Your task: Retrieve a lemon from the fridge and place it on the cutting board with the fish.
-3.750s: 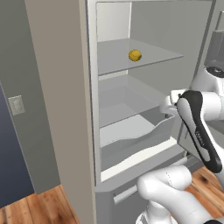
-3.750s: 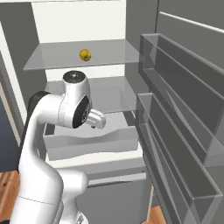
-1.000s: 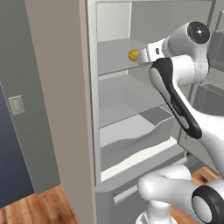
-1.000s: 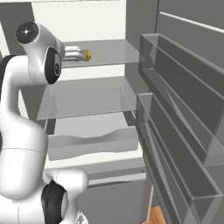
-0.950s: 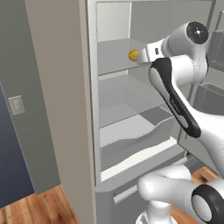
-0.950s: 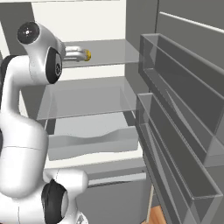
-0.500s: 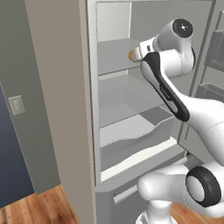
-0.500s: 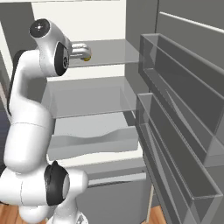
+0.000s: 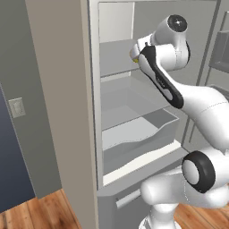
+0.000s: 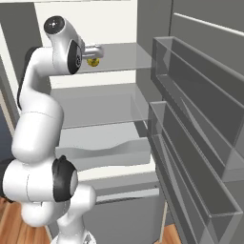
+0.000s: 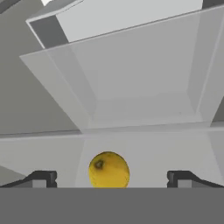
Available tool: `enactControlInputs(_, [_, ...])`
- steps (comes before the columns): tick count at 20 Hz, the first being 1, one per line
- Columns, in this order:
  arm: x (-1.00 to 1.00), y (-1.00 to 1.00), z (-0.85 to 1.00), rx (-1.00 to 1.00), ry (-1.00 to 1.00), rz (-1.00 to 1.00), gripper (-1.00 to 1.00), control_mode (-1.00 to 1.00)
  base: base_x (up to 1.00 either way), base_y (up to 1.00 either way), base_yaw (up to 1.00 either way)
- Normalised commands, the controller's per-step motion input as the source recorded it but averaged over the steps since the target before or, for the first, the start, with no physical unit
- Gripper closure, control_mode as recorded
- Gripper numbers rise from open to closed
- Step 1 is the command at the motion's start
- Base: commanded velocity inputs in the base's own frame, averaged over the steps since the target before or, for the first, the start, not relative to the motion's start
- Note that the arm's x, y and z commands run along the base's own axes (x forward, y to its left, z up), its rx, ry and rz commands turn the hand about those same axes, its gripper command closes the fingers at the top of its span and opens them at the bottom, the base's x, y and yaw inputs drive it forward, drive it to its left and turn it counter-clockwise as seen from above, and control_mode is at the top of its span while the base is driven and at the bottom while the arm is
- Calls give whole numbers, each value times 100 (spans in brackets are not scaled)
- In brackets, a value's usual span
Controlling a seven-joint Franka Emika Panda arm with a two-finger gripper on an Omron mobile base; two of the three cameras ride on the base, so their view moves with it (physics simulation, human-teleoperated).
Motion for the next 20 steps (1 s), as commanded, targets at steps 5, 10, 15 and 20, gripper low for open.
enactControlInputs(5, [35,6,-1,0,0,0,-100,-100,0,0,0])
enactControlInputs(10, [37,10,-1,-1,-1,0,-100,-100,0,0,0])
enactControlInputs(15, [53,2,-1,-3,0,0,-100,-100,0,0,0])
enactControlInputs(20, [42,0,-3,-1,0,3,-100,-100,0,0,0])
